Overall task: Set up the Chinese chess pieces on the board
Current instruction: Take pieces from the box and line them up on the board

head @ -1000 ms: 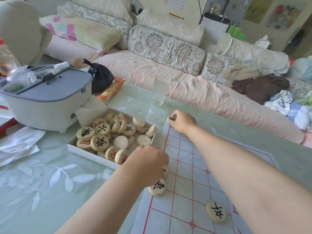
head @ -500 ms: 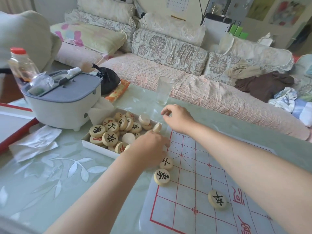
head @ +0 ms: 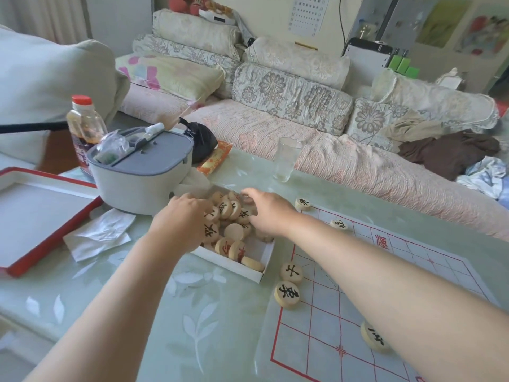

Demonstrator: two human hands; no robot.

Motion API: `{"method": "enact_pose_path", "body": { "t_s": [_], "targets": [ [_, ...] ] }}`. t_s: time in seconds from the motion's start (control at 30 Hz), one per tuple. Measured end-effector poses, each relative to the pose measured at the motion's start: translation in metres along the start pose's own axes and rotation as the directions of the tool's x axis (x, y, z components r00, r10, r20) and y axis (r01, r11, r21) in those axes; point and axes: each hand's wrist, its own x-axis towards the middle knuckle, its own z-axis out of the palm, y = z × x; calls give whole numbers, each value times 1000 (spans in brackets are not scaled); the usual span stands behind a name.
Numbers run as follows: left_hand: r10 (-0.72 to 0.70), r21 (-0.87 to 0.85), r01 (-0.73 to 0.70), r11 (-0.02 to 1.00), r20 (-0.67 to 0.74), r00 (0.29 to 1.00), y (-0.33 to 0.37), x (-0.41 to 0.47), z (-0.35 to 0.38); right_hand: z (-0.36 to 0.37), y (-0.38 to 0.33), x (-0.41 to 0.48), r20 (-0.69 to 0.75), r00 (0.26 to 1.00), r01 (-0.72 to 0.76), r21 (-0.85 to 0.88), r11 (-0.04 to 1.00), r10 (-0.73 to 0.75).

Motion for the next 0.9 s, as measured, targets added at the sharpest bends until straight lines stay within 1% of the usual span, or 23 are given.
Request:
{"method": "enact_pose_path", "body": {
  "t_s": [0.07, 0.13, 0.23, 0.33, 0.47, 0.57, 0.73, 0.8, 0.9],
  "targets": [
    [40, 8, -40, 999, 46, 998, -8, 0, 1, 6, -2, 5, 57, 998, 8, -36, 999, -6],
    [74, 3, -74, 997, 68, 995, -14, 0, 2, 10, -3, 8, 74, 997, 23, -62, 998, -18],
    [107, 1, -107, 994, 83, 991, -20, 2, 3, 12, -2, 11, 25, 998, 52, -22, 998, -52],
    [99, 30, -103, 994, 118, 988, -17, 2, 7, 11, 0, 9, -20, 997, 78, 8, 997, -77],
    [83, 104, -91, 990, 83, 993, -8, 0, 12, 12, 3, 1, -43, 996, 81, -23, 996, -82],
    [62, 123, -68, 990, 54, 997, -5, -2, 11, 11, 7, -9, -48, 998, 47, -19, 999, -48],
    [12, 49, -9, 999, -53, 999, 2, -4, 8, 6, 12, -37, -83, 996, -7, 42, 999, 10],
    [-3, 16, 4, 1000, -59, 998, 5, -4, 9, 6, 16, -50, -103, 994, -23, 81, 996, 32],
    [-28, -92, 21, 996, -68, 997, 18, -1, 6, 2, 26, -69, -125, 990, -49, 122, 991, 65]
  ]
}}
